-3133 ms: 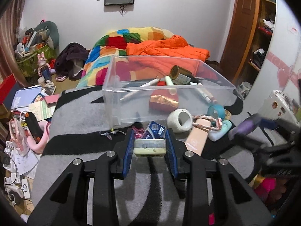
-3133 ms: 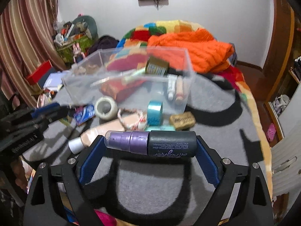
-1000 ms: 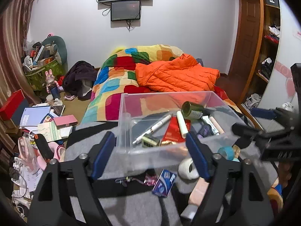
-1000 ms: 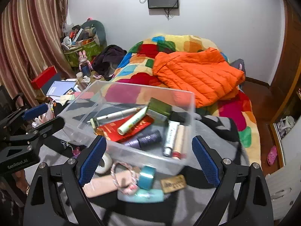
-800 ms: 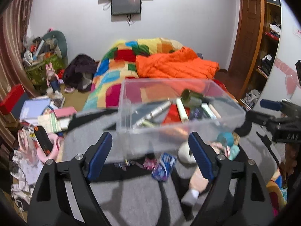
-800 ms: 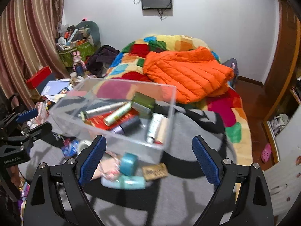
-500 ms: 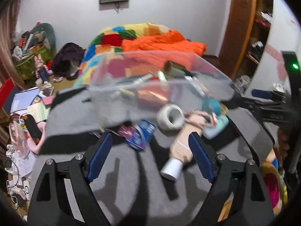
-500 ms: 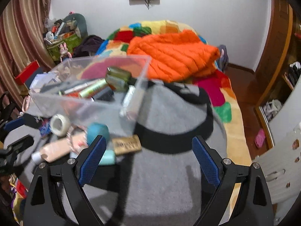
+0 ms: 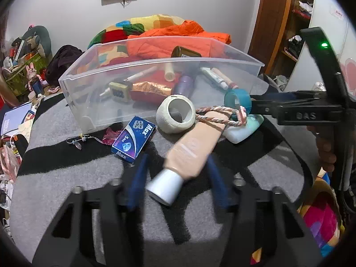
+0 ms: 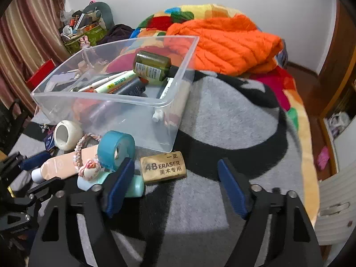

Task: Organize objects
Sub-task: 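Grasp the beige squeeze tube with left tool while right tool grasps tan eraser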

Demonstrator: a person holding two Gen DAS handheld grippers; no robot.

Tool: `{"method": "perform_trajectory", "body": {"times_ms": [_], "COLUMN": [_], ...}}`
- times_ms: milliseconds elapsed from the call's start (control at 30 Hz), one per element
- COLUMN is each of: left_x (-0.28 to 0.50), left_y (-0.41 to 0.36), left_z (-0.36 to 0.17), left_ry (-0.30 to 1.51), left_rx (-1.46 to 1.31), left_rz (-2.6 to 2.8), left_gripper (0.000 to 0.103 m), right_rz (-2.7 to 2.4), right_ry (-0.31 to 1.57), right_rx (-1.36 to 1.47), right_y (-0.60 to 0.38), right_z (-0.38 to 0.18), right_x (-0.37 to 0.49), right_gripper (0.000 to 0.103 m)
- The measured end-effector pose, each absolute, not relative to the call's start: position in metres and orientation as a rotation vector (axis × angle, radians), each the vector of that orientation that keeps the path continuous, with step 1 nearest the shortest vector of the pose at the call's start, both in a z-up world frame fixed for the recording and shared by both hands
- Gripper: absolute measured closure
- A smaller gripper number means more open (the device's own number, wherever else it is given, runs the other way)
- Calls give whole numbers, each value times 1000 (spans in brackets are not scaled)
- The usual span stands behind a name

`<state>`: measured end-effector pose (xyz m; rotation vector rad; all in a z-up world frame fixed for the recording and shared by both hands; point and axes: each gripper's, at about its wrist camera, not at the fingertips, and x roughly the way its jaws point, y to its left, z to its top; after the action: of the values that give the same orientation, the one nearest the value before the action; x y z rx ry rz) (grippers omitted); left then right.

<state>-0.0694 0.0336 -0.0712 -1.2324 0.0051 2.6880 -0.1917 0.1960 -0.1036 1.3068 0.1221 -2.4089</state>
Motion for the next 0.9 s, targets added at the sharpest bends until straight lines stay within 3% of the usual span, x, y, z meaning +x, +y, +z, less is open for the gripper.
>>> {"method": "perform_trajectory", "body": {"times_ms": [267, 467, 733, 900], "left_x": [-49, -32, -23, -37], "left_y": [22, 13, 8, 22], "left_z": [-62, -55, -53, -64], "left_ry": [-84, -59, -79, 3], "left_rx": [-1199, -1191, -1235, -1261], "left_rz": [2674, 2730, 2655, 2613], "left_gripper": [82, 89, 86, 60], "right_rz": [-2412, -2450, -2446, -2436], "right_ry": [134, 156, 140, 108], "right_rx": [1307, 1285, 1271, 1279], "right_y": [197, 199, 205, 211], "right_z": [-109, -107, -103, -102], "right_x": [-191, -179, -155, -142], "right_gripper": [66, 66, 66, 66]}}
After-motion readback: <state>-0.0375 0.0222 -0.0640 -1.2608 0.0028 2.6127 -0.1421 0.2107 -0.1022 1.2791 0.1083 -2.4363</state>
